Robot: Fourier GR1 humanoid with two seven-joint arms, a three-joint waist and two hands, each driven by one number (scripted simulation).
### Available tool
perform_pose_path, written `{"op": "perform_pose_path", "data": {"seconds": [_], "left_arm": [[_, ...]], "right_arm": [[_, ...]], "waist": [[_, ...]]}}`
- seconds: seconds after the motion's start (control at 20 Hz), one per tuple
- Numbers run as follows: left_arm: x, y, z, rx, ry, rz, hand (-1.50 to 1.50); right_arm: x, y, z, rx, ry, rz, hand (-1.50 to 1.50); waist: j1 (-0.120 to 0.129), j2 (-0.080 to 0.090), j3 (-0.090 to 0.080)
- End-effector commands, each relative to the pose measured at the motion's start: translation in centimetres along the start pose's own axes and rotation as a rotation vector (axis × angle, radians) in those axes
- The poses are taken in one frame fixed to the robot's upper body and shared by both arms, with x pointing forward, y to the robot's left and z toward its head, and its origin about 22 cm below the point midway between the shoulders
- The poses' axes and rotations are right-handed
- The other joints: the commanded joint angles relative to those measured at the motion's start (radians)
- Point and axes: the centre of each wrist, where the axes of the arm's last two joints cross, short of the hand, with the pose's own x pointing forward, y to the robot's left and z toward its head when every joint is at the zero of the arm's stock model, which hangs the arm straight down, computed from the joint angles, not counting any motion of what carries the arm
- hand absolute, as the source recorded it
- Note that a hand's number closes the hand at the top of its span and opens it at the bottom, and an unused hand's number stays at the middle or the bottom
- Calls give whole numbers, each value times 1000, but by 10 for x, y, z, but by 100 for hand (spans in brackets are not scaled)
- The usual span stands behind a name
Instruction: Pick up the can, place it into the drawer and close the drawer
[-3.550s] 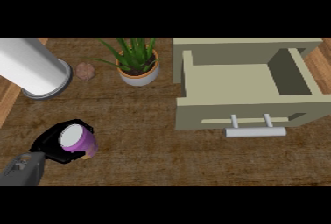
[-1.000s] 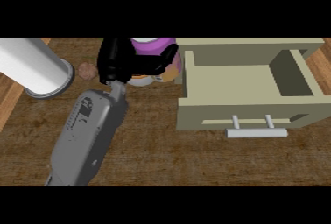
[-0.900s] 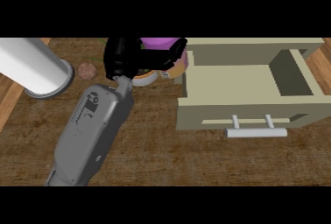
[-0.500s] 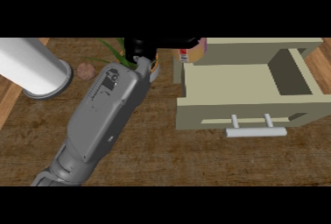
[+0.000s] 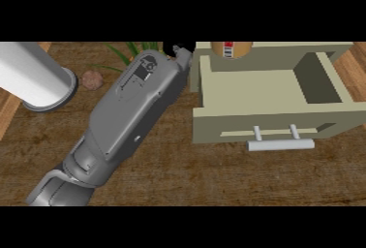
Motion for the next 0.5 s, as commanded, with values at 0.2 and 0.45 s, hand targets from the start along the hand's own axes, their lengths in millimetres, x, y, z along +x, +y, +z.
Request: {"op": "perform_pose_path", "data": {"seconds": [0.2, 0.45], "left_arm": [[-21, -16, 2, -5, 22, -14, 150], [-21, -21, -7, 18, 41, -48, 150]], "right_arm": [[-2, 8, -9, 3, 5, 4, -150], [9, -2, -5, 18, -8, 7, -150]], "waist": [[-15, 4, 0], [-28, 5, 0]]}}
